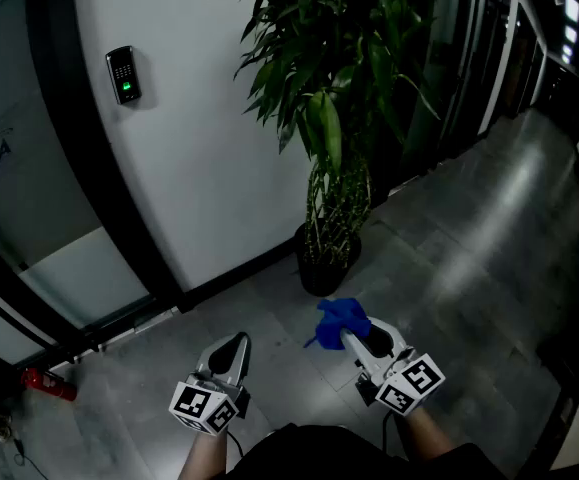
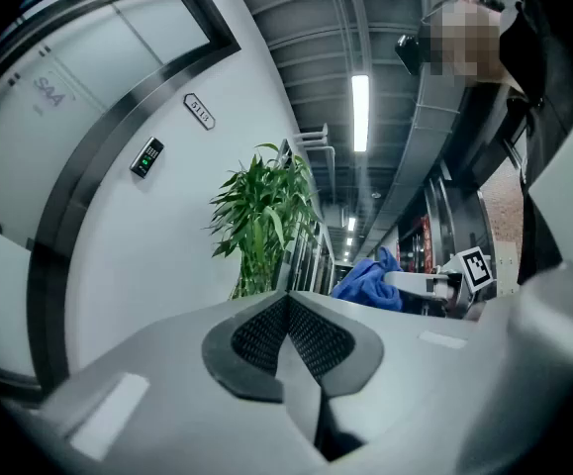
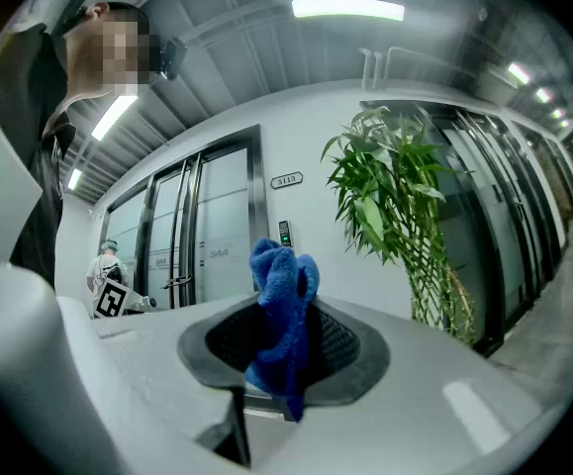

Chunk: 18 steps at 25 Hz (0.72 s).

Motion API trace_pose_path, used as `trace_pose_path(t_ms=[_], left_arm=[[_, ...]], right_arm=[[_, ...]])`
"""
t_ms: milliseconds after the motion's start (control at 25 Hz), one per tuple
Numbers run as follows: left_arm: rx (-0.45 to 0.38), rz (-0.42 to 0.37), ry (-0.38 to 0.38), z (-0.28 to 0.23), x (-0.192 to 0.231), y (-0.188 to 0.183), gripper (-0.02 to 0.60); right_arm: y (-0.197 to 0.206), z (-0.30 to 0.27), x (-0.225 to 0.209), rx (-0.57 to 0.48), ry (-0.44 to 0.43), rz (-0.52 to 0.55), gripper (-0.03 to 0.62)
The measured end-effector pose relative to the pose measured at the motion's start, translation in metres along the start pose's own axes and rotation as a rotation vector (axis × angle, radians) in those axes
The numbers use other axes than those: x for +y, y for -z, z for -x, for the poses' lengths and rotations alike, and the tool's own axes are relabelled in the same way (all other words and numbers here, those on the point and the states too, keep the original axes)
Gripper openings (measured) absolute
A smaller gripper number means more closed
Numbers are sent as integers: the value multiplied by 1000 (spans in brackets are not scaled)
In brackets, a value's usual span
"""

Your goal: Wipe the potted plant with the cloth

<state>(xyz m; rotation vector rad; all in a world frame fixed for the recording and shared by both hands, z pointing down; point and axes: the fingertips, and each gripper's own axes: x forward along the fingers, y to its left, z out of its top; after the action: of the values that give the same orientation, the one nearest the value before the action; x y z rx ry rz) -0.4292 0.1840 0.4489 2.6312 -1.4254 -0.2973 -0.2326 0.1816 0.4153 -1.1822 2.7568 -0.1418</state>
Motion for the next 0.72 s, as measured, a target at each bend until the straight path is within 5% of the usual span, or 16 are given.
trace_pose_path(t_ms=[160, 320, 720], left_arm=[[29, -34, 68, 9, 11, -4, 6], [47, -13, 56, 10, 39, -4, 6], [75, -48, 55, -61, 48, 8, 6]], right_arm=[[7, -18, 27, 12, 9, 13, 109], [4, -33, 32, 0, 25, 39, 109], [-6, -61, -35, -47, -6, 73, 109]])
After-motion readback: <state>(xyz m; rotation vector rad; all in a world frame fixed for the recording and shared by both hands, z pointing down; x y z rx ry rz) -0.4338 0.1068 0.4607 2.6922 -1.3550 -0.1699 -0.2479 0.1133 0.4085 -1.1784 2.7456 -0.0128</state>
